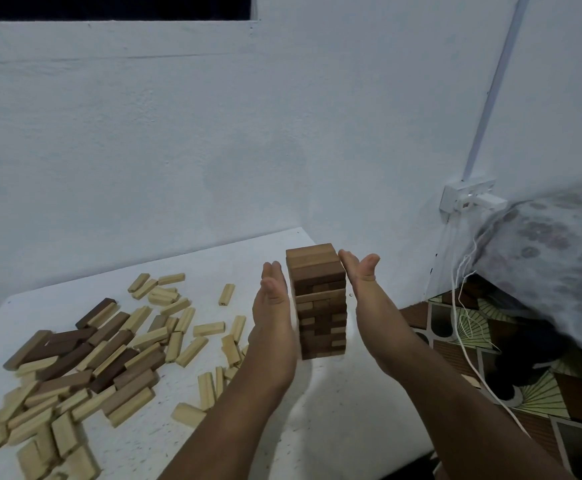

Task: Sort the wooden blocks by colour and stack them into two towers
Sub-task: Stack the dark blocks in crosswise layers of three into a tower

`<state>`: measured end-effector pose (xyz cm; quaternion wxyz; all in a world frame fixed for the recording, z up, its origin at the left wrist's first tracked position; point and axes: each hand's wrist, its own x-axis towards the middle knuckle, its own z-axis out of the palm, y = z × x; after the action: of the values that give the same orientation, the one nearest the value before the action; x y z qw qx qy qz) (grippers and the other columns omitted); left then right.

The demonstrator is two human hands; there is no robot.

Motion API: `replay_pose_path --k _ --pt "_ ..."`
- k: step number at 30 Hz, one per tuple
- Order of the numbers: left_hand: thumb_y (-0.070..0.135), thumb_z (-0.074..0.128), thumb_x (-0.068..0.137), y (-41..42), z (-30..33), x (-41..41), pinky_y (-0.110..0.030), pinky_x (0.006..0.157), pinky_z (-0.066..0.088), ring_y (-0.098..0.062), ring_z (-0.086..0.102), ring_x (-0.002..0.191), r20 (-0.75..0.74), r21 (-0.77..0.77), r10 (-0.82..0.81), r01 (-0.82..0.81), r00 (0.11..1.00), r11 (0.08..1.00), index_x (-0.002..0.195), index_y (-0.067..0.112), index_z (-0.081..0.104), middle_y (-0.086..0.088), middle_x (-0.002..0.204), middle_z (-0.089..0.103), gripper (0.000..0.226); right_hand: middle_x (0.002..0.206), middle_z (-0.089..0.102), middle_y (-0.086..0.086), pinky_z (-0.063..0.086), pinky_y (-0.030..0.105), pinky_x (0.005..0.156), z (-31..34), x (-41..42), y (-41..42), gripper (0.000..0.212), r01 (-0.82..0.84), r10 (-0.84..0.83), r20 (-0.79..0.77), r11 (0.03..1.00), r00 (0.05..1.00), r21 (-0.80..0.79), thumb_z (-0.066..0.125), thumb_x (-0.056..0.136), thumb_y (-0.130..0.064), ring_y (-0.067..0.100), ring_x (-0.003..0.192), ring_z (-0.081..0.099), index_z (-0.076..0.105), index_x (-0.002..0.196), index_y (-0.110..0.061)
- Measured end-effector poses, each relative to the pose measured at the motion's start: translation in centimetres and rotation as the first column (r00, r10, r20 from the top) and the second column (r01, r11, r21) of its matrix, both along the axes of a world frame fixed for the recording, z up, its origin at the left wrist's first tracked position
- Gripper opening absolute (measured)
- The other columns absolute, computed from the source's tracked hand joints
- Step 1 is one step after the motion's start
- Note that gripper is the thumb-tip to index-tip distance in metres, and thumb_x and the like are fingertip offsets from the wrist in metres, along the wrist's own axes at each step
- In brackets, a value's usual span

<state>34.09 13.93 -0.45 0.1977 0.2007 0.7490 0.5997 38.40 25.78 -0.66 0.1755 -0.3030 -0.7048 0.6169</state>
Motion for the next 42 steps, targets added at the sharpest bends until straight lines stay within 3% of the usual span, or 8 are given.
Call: replay_pose_path --k 10,16,21,25,29,32,38,42 --pt "0.07 -0.002 0.083 0.4 1.3 -0.4 -0.047 0.119 0.013 -0.016 0.021 0.146 0.047 -0.032 -0.011 0.012 0.999 0.999 0.15 0.048 0.017 0.019 0.152 0.024 0.073 0.158 0.025 -0.007 0.016 0.052 0.118 -0.5 -0.3 -0.1 0.087 -0.002 0.002 0.008 1.0 1.0 0.02 0.002 0.068 -0.081 0.025 0.147 0.021 0.026 0.146 -0.05" --pt "0.072 -0.003 0.082 0.5 1.1 -0.7 -0.05 0.12 0.009 -0.022 0.013 0.151 0.019 -0.058 0.0 0.001 1.0 0.998 0.151 0.051 0.011 0.015 0.163 0.01 0.073 0.162 0.018 -0.012 0.008 0.057 0.121 -0.5 0.0 -0.1 0.087 0.002 -0.004 0.023 0.996 1.0 0.093 -0.002 0.068 -0.089 0.025 0.15 0.014 0.026 0.144 -0.057" --pt "0.077 -0.002 0.073 -0.8 1.3 -0.6 -0.048 0.123 0.005 -0.009 0.007 0.15 -0.038 -0.015 0.016 -0.017 0.999 1.0 0.15 0.053 0.015 0.024 0.161 0.008 0.082 0.159 0.023 -0.018 0.011 0.052 0.122 0.3 1.0 -0.7 0.095 0.034 -0.025 -0.049 0.981 0.998 0.189 0.002 0.062 -0.098 0.017 0.15 0.016 0.029 0.143 -0.057" --pt "0.064 0.02 0.095 -3.5 2.8 -0.8 -0.025 0.11 0.025 0.015 0.035 0.121 -0.182 0.06 0.069 -0.059 0.981 0.996 0.137 0.048 0.047 0.037 0.131 0.04 0.053 0.143 0.048 -0.014 0.035 0.033 0.111 2.3 1.7 -1.9 0.04 0.174 -0.092 -0.186 0.851 0.978 0.495 0.051 0.093 -0.058 0.008 0.134 0.039 0.055 0.129 -0.042" --pt "0.039 0.059 0.094 -7.3 4.4 -1.7 -0.026 0.086 0.048 0.013 0.059 0.095 -0.262 0.098 0.168 -0.147 0.95 0.984 0.094 0.034 0.072 0.027 0.098 0.069 0.014 0.114 0.058 -0.016 0.034 0.002 0.086 4.2 0.9 -5.0 0.028 0.206 -0.021 -0.303 0.78 0.953 0.591 0.063 0.089 -0.033 -0.011 0.104 0.048 0.062 0.117 -0.037" --pt "0.03 0.062 0.092 -10.7 5.1 -2.3 -0.022 0.075 0.045 0.008 0.063 0.089 -0.343 0.081 0.207 -0.191 0.916 0.978 0.086 0.027 0.073 0.022 0.091 0.072 0.013 0.1 0.053 -0.022 0.034 0.006 0.087 4.8 -0.5 -8.2 0.029 0.137 0.037 -0.261 0.776 0.965 0.615 0.063 0.088 -0.041 -0.003 0.101 0.05 0.06 0.117 -0.04" --pt "0.025 0.064 0.091 -18.8 3.7 -5.8 -0.025 0.071 0.053 0.003 0.067 0.08 -0.396 -0.035 0.286 -0.325 0.873 0.945 0.081 0.025 0.072 0.016 0.086 0.073 0.013 0.125 0.056 -0.021 0.039 0.028 0.105 3.1 -4.2 -13.9 0.033 -0.108 0.224 -0.112 0.778 0.968 0.619 0.062 0.09 -0.039 0.003 0.121 0.046 0.058 0.123 -0.036" --pt "0.021 0.067 0.089 -23.0 1.8 -8.4 -0.006 0.058 0.042 0.008 0.063 0.074 -0.406 -0.115 0.315 -0.39 0.858 0.914 0.082 0.025 0.072 0.011 0.086 0.071 0.01 0.125 0.059 -0.019 0.042 0.033 0.105 0.7 -7.5 -16.4 0.031 -0.251 0.338 -0.012 0.723 0.941 0.644 0.06 0.092 -0.033 0.006 0.119 0.05 0.06 0.123 -0.033"
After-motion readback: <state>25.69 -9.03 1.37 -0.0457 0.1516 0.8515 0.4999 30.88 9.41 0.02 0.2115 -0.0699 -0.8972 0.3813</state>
